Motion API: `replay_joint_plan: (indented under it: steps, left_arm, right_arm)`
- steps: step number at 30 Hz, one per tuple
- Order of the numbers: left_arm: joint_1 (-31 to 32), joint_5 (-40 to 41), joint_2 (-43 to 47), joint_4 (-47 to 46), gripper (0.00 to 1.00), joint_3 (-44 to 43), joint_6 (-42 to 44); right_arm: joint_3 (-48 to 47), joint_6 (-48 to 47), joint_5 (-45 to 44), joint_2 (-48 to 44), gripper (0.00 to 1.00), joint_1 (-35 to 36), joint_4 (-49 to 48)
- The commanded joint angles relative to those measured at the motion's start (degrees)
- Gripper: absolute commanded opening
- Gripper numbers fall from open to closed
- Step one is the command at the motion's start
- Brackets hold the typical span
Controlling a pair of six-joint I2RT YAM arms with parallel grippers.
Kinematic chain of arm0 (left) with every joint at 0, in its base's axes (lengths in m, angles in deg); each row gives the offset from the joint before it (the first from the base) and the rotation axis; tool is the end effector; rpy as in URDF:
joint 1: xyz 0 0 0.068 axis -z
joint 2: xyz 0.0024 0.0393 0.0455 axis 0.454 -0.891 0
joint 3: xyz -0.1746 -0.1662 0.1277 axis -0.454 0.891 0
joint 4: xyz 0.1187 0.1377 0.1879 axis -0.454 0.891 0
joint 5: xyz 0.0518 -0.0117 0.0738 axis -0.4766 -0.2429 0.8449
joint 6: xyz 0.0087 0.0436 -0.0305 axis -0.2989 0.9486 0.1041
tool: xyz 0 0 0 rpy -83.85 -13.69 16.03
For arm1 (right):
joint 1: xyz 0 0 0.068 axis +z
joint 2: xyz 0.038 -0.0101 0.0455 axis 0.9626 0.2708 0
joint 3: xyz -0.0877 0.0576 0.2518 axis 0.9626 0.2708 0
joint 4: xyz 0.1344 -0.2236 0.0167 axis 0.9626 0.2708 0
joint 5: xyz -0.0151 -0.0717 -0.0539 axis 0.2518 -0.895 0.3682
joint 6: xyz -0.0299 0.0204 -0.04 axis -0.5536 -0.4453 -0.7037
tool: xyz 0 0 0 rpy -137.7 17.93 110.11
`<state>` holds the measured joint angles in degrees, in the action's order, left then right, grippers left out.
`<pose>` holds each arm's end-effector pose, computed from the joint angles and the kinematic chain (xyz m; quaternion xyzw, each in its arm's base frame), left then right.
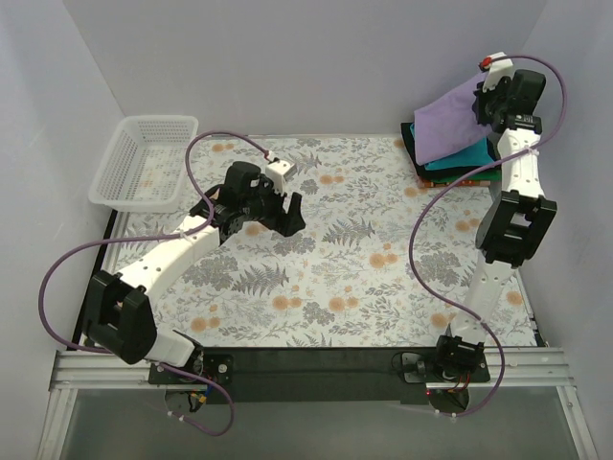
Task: Fold and stack the t-shirts
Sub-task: Neatly place the folded tshirt to the corner
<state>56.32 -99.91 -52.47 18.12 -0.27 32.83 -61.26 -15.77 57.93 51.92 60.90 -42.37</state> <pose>0.2697 -0.1663 0.2908 0.0048 0.8871 -0.3786 0.2639 0.5068 -0.1099 0.3574 -0.1434 0.7853 -0.0621 0.5991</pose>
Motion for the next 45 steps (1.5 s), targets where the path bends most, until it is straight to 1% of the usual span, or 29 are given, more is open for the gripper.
replay_joint_plan:
  steps: [1,3,9,12,13,14,16,17,19,20,23,26,28,33,36,38,40,41,43,44,45]
  left_arm:
    - [-0.8,-1.5,0.5,2.1,0.76,-3.6,1.1]
    - [-1.2,-1.5,-0.1,2.9,0.78,-4.6,0.9]
    - [-2.2,-2.1,-1.1,4.1,0.78,-4.8,0.1]
    - [-2.3,-2.3,-1.5,4.2,0.79,-4.8,0.0]
    - [-2.3,-2.2,-1.6,4.2,0.79,-4.8,-0.1]
    - [-2.3,-2.2,-1.7,4.2,0.79,-4.9,-0.1]
    - [-2.5,-2.2,-1.9,4.2,0.79,-5.0,-0.2]
    - [-2.7,-2.1,-1.9,4.2,0.79,-5.2,-0.4]
    - [-3.1,-2.5,-1.8,4.2,0.79,-5.2,-1.1]
    - [-3.9,-2.7,-1.7,4.2,0.79,-5.2,-1.6]
    - [-6.5,-5.4,-1.4,4.9,0.79,-5.3,-3.4]
    - [-9.2,-8.4,-0.3,5.4,0.79,-5.3,-5.0]
    - [-10.2,-10.2,0.5,5.2,0.79,-5.1,-5.4]
    - [-11.7,-12.3,2.8,5.2,0.79,-4.2,-6.3]
    - [-12.6,-12.5,4.2,5.5,0.8,-3.9,-7.5]
    - [-13.7,-13.6,4.7,6.2,0.83,-3.8,-8.3]
    - [-14.6,-14.5,4.5,8.9,0.85,-4.8,-8.4]
    - [-15.3,-15.0,3.6,10.3,0.88,-5.5,-8.5]
    - [-16.4,-15.5,2.0,15.1,0.91,-7.3,-9.0]
    - [-17.8,-17.4,0.3,16.7,0.91,-8.7,-9.1]
    - [-18.6,-18.6,-0.3,19.0,0.92,-9.2,-9.0]
  right_arm:
    - [-0.4,-2.8,3.7,0.7,0.01,-1.6,-6.8]
    - [-0.4,-4.2,4.2,1.5,0.01,-2.2,-7.5]
    - [-0.3,-7.0,6.4,4.6,0.01,-3.4,-11.3]
    - [-0.5,-8.6,5.6,6.0,0.01,-3.7,-13.3]
    - [-0.8,-9.0,5.3,6.4,0.04,-3.7,-13.5]
    - [-1.2,-9.2,3.5,7.1,0.2,-3.8,-14.0]
    - [-2.2,-8.9,0.0,7.9,0.41,-3.7,-14.9]
    - [-3.3,-8.9,-0.9,8.1,0.59,-3.8,-15.1]
    - [-3.9,-8.8,-3.0,7.5,0.7,-3.8,-15.2]
    - [-3.9,-8.7,-3.1,7.0,0.78,-3.7,-15.2]
    - [-2.3,-6.1,-3.1,4.0,0.87,-3.7,-15.2]
    - [0.4,-2.3,-2.5,-0.2,0.92,-3.7,-15.1]
    - [4.6,-0.2,0.3,-3.9,0.93,-3.7,-15.2]
    - [10.6,9.7,3.4,-8.4,0.93,-3.8,-14.5]
    - [14.3,14.6,9.1,-11.0,0.94,-4.5,-12.7]
    - [17.5,18.2,12.7,-14.0,0.94,-4.5,-11.8]
    - [18.6,20.0,16.1,-17.0,0.95,-4.5,-8.4]
    - [19.6,20.7,17.3,-18.0,0.97,-4.4,-6.8]
    - [21.1,20.8,20.3,-21.4,0.98,-4.4,-1.0]
    - [22.5,20.7,21.3,-22.8,0.98,-4.3,0.5]
    - [26.6,20.2,22.6,-24.5,0.98,-4.3,3.0]
